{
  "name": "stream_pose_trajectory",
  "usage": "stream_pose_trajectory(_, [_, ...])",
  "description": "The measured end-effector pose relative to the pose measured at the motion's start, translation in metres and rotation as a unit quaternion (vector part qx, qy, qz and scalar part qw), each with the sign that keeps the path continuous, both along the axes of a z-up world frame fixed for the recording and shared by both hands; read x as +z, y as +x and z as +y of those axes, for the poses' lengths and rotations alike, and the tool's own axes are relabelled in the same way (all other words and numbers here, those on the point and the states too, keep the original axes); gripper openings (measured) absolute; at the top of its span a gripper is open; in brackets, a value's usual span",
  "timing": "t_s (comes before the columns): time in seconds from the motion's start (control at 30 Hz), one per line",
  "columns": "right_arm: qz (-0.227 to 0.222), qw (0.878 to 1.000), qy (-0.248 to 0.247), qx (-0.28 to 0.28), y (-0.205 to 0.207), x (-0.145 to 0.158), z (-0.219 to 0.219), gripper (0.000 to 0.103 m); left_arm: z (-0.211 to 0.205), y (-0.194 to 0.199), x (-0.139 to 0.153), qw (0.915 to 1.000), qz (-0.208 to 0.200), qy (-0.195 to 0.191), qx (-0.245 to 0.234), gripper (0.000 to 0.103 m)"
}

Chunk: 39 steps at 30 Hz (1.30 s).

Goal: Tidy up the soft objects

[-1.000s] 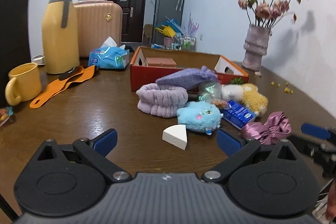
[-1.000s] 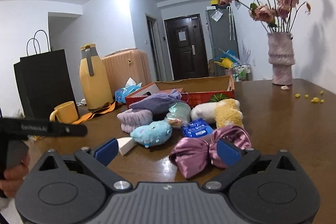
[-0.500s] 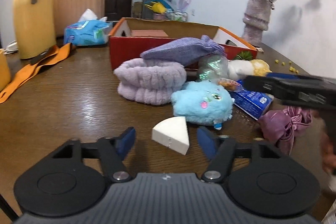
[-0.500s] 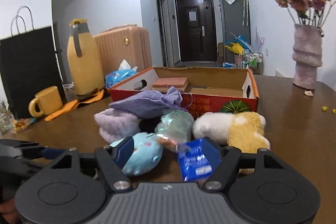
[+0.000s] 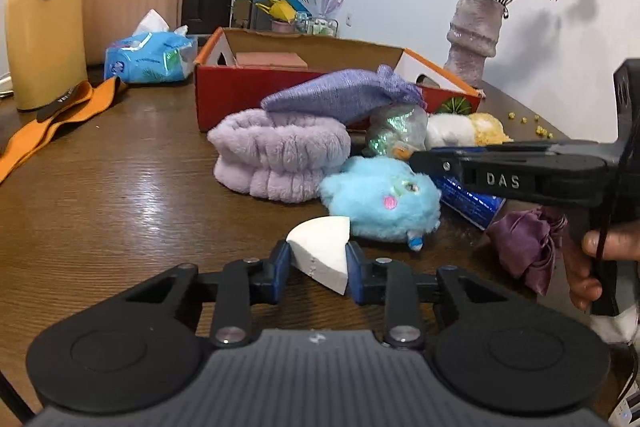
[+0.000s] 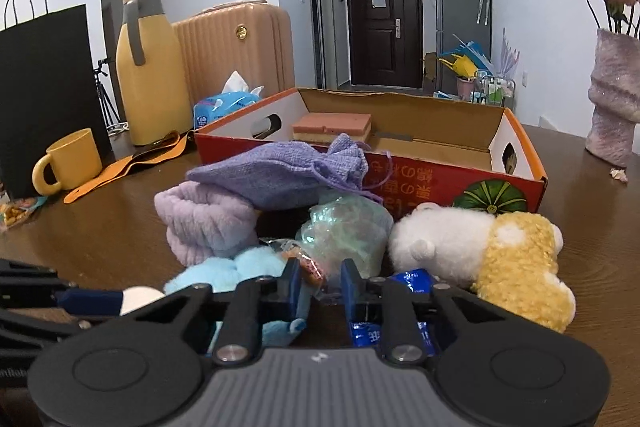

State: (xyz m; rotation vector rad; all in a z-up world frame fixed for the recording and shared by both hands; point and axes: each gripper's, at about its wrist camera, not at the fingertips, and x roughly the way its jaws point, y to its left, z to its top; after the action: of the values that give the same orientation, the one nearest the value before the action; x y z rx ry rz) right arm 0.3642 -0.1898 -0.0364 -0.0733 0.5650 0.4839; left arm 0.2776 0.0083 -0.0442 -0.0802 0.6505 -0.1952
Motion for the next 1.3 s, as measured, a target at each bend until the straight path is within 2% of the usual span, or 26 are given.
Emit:
stream_pose_trajectory(0.27, [-0.031,0.999,0.012,-0.003,-0.058,0.020,-0.009,0.017,0.002,-0.036,0.029,0.9991,-0.041,0.003,0.012,0.030])
stream_pose_trajectory(0.5, [-0.063,0.996,0.048,-0.033,-0.115,0.042,-0.040,0.017,-0.016,-0.071,0.055,0.9966,-0.082,0.002,-0.007,0.030])
stream_pose_trajectory(0.7, [-0.074,0.993,0.074,-0.058,-0.138,0.051,-0.067,0.017,-0.028,-0.085,0.067,0.9953,-0.095,-0.004,-0.021,0.030])
stream_pose_trajectory(0.87, [-0.086,0.990,0.092,-0.063,-0.135,0.060,-0.079,0.017,-0.030,-0.073,0.078,0.9942,-0.104,-0.007,-0.027,0.030])
stream_pose_trajectory(1.0, [-0.095,0.989,0.100,-0.054,-0.107,0.077,-0.087,0.017,-0.027,-0.034,0.097,0.9918,-0.120,-0.022,-0.041,0.030])
stream_pose_trajectory(1.1, [-0.110,0.990,0.078,-0.049,-0.065,0.099,-0.090,0.017,-0.025,0.025,0.119,0.9901,-0.130,-0.031,-0.044,0.030])
stream_pose_trajectory(1.17, [-0.111,0.991,0.062,-0.043,-0.029,0.111,-0.089,0.017,-0.026,0.073,0.129,0.9916,-0.118,-0.033,-0.040,0.031])
stream_pose_trajectory(1.3, [-0.063,0.996,0.037,-0.041,0.076,0.124,-0.074,0.017,-0.040,0.188,0.130,0.9966,-0.061,-0.028,-0.049,0.031])
